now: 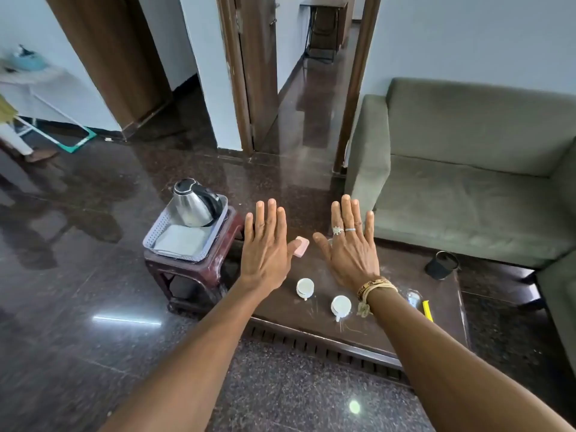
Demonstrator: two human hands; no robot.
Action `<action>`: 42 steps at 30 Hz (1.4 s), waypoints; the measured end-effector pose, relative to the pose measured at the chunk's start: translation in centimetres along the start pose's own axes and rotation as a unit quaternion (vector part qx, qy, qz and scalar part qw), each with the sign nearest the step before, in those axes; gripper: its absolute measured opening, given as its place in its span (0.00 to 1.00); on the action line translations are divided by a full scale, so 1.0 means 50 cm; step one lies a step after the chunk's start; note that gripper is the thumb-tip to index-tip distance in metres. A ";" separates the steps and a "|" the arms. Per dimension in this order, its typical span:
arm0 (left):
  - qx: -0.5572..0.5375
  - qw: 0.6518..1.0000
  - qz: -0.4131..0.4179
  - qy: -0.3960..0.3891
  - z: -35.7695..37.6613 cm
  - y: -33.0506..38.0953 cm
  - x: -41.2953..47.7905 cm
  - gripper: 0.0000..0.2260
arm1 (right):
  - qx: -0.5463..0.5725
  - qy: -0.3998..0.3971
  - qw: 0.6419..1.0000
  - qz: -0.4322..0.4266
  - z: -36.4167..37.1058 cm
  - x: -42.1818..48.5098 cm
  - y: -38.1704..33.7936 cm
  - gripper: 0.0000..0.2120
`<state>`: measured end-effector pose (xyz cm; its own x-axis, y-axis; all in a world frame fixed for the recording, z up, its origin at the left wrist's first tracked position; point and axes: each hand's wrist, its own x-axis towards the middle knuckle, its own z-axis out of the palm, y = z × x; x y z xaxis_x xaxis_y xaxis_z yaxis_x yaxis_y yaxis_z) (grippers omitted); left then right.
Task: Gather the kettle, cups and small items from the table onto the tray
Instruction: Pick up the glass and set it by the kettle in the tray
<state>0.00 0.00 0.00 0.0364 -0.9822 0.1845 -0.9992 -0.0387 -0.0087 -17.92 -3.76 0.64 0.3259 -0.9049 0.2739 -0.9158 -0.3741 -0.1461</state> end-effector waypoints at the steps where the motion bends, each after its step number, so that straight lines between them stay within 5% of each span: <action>1: 0.006 1.000 -0.007 -0.004 0.003 -0.008 0.000 0.36 | -0.005 -0.003 1.000 0.001 0.005 0.001 -0.007 0.36; 17: -0.008 0.998 -0.052 -0.042 0.080 -0.008 -0.040 0.34 | 0.014 -0.098 0.994 -0.049 0.094 0.014 0.004 0.37; 32: -0.004 0.996 -0.078 -0.043 0.101 0.025 0.025 0.35 | 0.023 -0.103 0.991 -0.087 0.135 0.055 0.068 0.37; 42: -0.014 0.993 -0.093 -0.076 0.138 -0.075 0.016 0.37 | 0.025 -0.124 0.988 -0.092 0.188 0.089 -0.014 0.37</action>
<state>3.87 -1.91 -6.62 0.2191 -0.9752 0.0297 -0.9752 -0.2179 0.0400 -13.62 -9.43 -6.95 0.5390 -0.8402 0.0596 -0.8249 -0.5408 -0.1643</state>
